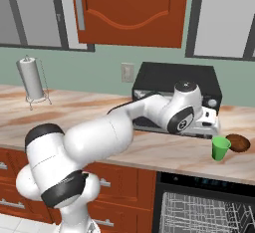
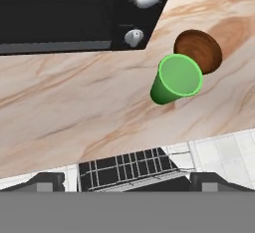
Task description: Pick up the cup and bowl from the counter, place them in the dishwasher, and close the dishwasher door.
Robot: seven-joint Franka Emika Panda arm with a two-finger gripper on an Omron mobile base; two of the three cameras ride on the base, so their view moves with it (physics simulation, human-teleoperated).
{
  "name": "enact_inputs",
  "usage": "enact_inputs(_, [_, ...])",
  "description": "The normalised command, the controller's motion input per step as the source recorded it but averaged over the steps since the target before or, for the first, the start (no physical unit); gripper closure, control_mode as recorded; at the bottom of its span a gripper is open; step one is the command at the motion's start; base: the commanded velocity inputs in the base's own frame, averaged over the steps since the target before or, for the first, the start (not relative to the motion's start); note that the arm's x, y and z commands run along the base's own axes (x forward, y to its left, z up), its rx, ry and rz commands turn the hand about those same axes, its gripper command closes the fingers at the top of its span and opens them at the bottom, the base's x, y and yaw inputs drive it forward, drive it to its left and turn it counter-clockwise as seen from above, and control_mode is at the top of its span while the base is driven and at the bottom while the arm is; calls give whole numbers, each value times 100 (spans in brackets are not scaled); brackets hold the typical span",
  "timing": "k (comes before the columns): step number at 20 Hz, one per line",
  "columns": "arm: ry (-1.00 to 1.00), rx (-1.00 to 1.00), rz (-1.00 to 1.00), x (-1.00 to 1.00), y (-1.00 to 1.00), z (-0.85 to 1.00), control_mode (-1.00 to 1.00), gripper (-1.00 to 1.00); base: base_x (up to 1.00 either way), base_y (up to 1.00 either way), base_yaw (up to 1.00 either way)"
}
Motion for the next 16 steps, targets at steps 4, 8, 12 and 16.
enact_inputs(4, [0,0,0,29,-17,-46,-100,-100,0,0,0])
enact_inputs(8, [0,4,0,28,-14,-40,-100,-100,0,0,0])
enact_inputs(12, [0,1,0,25,-28,-22,-100,-100,0,0,0])
enact_inputs(16, [0,0,0,32,-35,-13,-100,-100,0,0,0])
